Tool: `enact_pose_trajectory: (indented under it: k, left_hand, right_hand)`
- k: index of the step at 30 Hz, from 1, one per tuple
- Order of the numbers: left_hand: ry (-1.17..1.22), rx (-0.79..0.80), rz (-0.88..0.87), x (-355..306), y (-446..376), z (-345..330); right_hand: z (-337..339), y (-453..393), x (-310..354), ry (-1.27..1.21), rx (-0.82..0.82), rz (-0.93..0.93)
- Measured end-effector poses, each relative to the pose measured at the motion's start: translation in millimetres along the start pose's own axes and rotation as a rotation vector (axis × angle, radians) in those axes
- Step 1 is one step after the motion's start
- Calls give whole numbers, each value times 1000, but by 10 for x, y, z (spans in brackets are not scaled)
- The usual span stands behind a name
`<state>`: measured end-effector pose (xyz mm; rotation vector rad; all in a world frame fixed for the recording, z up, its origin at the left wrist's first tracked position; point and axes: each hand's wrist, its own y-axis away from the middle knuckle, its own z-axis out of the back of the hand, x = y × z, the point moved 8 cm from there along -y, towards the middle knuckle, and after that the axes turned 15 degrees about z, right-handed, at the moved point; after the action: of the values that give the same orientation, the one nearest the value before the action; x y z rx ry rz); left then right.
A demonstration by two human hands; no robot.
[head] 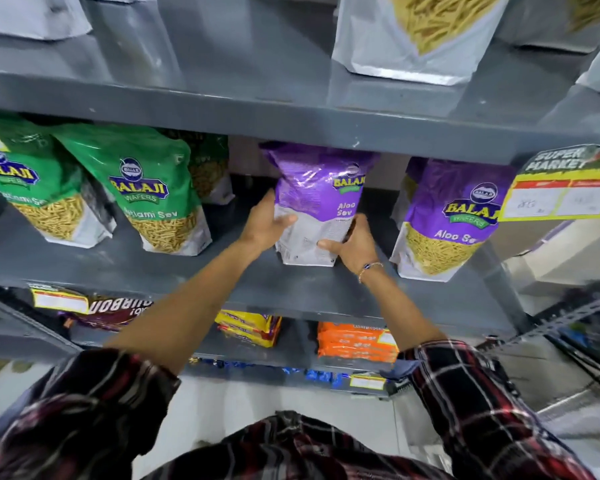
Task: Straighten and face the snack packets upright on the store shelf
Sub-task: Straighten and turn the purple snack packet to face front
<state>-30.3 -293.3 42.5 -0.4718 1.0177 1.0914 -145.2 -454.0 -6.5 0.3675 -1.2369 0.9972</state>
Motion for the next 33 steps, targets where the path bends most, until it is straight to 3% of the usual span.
enact_pose_trajectory:
  k: [5, 8, 12, 16, 18, 26, 33]
  left_hand:
    - [-15, 34, -14, 26, -20, -68]
    - [-32, 12, 40, 125, -23, -38]
    - [75, -149, 118, 363, 295, -37]
    - [-15, 82, -44, 364, 683, -501]
    - [-32, 122, -76, 369, 740, -584]
    - [123, 68, 28, 453, 678, -527]
    - [223, 4, 101, 564, 384, -298]
  right_hand:
    - [18, 60, -116, 71, -40, 10]
    - [-60, 30, -174, 35, 125, 3]
    - [-128, 62, -306, -118, 286, -61]
    - [-146, 159, -339, -149, 161, -75]
    - [-170, 267, -330, -92, 130, -70]
    - [-349, 855, 66, -29, -31, 206]
    - [-241, 937, -90, 58, 22, 95]
